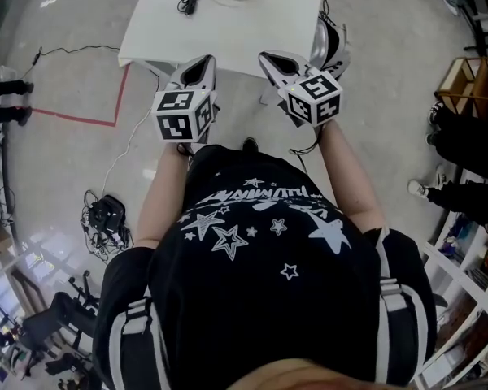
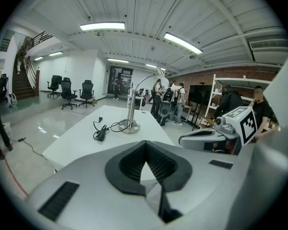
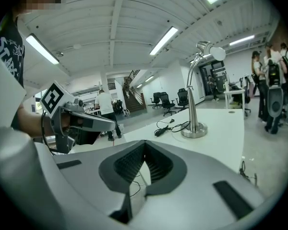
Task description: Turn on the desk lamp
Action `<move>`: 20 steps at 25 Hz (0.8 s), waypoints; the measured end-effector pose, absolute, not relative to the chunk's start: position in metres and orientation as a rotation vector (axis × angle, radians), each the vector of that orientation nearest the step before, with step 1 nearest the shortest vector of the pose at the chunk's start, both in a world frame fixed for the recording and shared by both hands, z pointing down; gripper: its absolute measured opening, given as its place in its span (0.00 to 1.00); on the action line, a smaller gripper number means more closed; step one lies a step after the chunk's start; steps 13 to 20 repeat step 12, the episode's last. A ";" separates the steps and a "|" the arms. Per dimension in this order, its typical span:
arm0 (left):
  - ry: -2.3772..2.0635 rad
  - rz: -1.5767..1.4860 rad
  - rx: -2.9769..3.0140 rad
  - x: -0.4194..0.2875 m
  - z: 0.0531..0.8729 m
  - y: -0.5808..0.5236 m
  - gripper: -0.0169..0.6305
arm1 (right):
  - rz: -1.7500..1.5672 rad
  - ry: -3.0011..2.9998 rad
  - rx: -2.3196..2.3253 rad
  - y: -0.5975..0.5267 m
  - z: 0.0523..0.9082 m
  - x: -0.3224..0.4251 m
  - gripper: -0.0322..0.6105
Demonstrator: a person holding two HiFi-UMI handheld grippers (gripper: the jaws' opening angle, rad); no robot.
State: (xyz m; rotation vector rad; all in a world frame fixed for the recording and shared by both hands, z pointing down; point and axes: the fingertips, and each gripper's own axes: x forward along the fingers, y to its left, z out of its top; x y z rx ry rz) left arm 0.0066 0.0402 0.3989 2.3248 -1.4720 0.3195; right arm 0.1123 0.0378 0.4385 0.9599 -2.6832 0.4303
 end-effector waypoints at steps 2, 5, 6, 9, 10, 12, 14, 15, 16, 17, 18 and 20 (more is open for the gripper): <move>-1.471 0.304 2.328 0.006 0.398 0.041 0.04 | 0.433 -2.686 0.967 0.040 0.436 0.113 0.05; -1.455 0.269 2.343 0.006 0.394 0.044 0.04 | 0.410 -2.687 0.970 0.044 0.429 0.112 0.05; -1.441 0.253 2.353 0.007 0.392 0.045 0.04 | 0.391 -2.681 0.970 0.046 0.428 0.111 0.06; -1.407 0.220 2.383 0.009 0.386 0.051 0.04 | 0.361 -2.667 0.976 0.049 0.426 0.108 0.06; -1.403 0.216 2.388 0.009 0.384 0.052 0.04 | 0.361 -2.667 0.979 0.050 0.425 0.107 0.05; -1.400 0.209 2.393 0.008 0.382 0.054 0.04 | 0.361 -2.667 0.986 0.050 0.424 0.105 0.06; -1.400 0.209 2.393 0.008 0.382 0.054 0.04 | 0.361 -2.667 0.986 0.050 0.424 0.105 0.06; -1.400 0.209 2.393 0.008 0.382 0.054 0.04 | 0.361 -2.667 0.986 0.050 0.424 0.105 0.06; -1.400 0.209 2.393 0.008 0.382 0.054 0.04 | 0.361 -2.667 0.986 0.050 0.424 0.105 0.06; -1.400 0.209 2.393 0.008 0.382 0.054 0.04 | 0.361 -2.667 0.986 0.050 0.424 0.105 0.06; -1.400 0.209 2.393 0.008 0.382 0.054 0.04 | 0.361 -2.667 0.986 0.050 0.424 0.105 0.06; -1.400 0.209 2.393 0.008 0.382 0.054 0.04 | 0.361 -2.667 0.986 0.050 0.424 0.105 0.06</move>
